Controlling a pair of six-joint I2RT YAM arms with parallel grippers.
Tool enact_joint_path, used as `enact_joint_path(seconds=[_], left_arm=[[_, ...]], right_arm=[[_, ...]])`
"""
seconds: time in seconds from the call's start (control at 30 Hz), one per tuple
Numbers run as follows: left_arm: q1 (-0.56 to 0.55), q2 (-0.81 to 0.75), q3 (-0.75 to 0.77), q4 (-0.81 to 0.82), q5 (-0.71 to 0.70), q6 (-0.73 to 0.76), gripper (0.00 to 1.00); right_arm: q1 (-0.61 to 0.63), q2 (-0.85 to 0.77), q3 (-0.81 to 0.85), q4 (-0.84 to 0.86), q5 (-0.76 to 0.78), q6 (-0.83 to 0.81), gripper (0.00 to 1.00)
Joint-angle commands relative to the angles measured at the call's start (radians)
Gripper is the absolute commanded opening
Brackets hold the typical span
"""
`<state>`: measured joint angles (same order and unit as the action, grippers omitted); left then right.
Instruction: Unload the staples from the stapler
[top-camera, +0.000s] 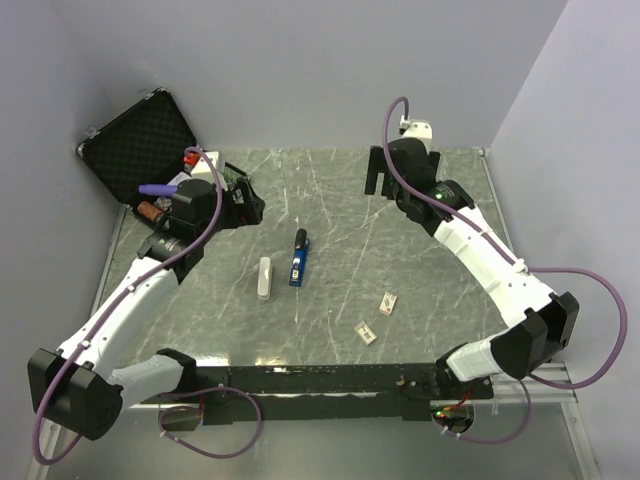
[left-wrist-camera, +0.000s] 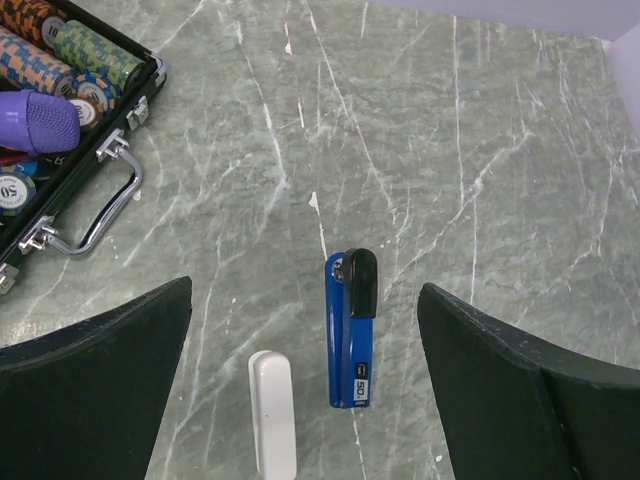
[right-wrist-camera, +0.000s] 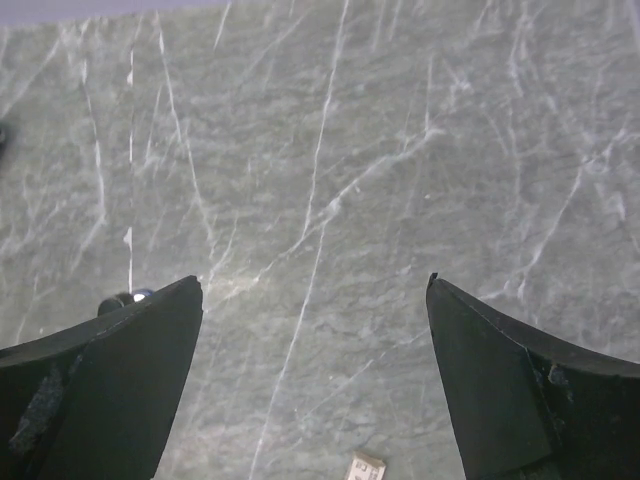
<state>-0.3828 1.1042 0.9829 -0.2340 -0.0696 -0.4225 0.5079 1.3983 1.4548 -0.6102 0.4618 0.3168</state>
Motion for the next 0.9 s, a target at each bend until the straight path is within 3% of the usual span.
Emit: enact_joint_path(seconds=[0.0,0.13,0.3,0.57,0.87], left_arm=[[0.001,-0.003,0.034,0.018,0.021,0.014,0.99],[0.001,0.002,0.031,0.015,0.008,0.016,0.99],[-0.002,0.005,0.033,0.004,-0.024,0.011,0.99],[-0.064,0.02,0.065,-0.096,-0.186,-0.035,0.99],[-0.119,0.077,-0.049,-0.133,-0.207,-0.11,0.99]], right_arm=[[0.007,-0.007,0.036,-0.011,0.063,-0.013,1.0],[0.007,-0.057,-0.03,0.067,-0.003,-0.034,1.0],[0.006,-0.059,-0.034,0.05,0.002,-0.062,1.0],[0.006,-0.065,-0.063,0.046,-0.067,-0.074,1.0],[0.006,-0.07,-0.103,0.079,-0.204,-0.082,1.0]])
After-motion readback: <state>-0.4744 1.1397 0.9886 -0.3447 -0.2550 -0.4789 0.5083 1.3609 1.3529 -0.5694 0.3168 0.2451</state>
